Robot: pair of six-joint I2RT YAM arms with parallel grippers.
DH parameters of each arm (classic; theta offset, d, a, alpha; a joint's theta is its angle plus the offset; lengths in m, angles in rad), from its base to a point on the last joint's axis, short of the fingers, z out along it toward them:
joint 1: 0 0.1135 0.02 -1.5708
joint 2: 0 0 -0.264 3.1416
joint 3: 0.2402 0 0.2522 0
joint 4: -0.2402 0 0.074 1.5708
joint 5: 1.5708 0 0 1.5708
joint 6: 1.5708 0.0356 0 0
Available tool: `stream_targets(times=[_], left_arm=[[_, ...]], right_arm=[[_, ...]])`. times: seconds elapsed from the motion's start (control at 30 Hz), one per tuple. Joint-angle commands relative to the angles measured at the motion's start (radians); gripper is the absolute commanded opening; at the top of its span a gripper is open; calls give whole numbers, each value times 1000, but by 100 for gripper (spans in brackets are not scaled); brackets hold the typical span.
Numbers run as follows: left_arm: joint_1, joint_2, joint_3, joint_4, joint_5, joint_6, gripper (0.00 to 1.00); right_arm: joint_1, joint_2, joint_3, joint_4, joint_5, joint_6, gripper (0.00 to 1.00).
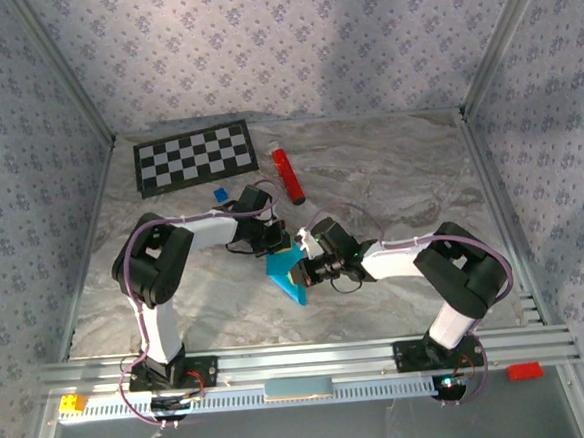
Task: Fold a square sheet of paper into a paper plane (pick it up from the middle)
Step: Third fold the triangle at the center of the table.
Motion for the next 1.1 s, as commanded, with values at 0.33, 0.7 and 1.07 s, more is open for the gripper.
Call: stream_targets(times=[0.33,0.7,1.07], left_arm=[[-10,27,-46,-32,-31,24,1],[-9,21,-59,-20,-39,3,1],[-9,16,-61,-22,-50,-1,1]], right_arm=[[-6,8,62,-136,112,-105,0],[-1,15,70,-152,128,-110,0],[1,21,86,-181,140,-124,0]])
